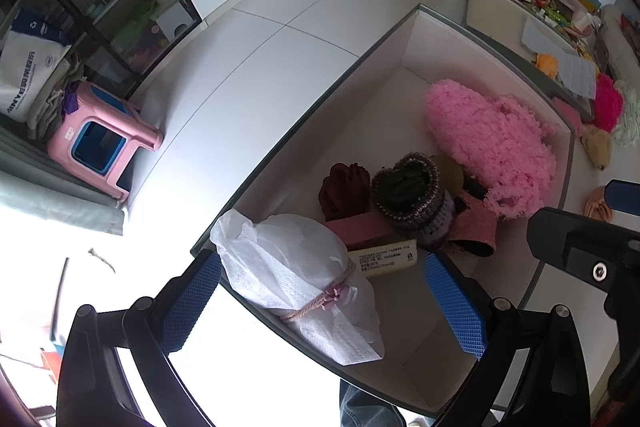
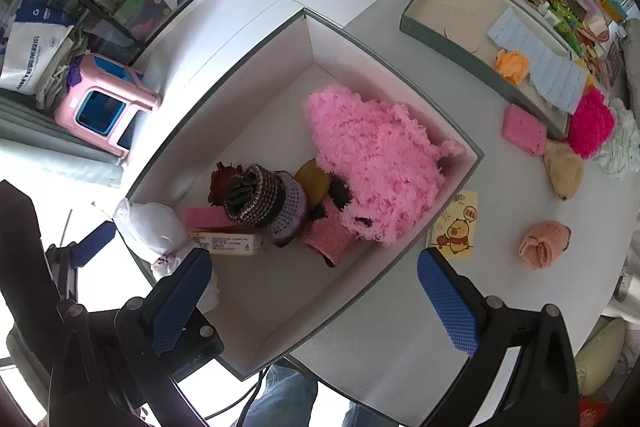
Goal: Organize soft objects
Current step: 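Open both tools to drop the knit hat and white bundle into the box, then move both tools back over the table toward the remaining items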
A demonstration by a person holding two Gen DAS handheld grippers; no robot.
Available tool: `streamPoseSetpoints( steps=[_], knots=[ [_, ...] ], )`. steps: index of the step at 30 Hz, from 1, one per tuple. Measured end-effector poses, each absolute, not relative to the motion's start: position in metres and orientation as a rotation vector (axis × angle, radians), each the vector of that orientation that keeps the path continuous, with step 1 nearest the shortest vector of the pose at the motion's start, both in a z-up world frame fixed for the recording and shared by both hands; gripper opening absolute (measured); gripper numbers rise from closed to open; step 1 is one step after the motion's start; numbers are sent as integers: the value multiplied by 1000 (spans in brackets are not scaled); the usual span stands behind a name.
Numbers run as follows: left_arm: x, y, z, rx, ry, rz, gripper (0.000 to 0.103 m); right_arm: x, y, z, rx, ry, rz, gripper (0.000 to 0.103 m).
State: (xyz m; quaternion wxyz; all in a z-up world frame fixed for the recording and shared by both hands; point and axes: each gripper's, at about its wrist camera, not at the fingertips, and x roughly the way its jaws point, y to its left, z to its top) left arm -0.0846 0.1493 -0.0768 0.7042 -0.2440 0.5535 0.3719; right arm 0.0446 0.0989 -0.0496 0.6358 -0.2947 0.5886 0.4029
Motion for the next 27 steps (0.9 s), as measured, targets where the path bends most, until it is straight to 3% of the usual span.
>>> streamPoseSetpoints(
  steps=[15,27],
  knots=[
    [-52,115,-68,-430,1286,748,102,68,60,-45,-577,1370,886,103],
    [12,46,-62,-339,1302,534,102,132,-36,-62,-387,1447,706,103]
  ],
)
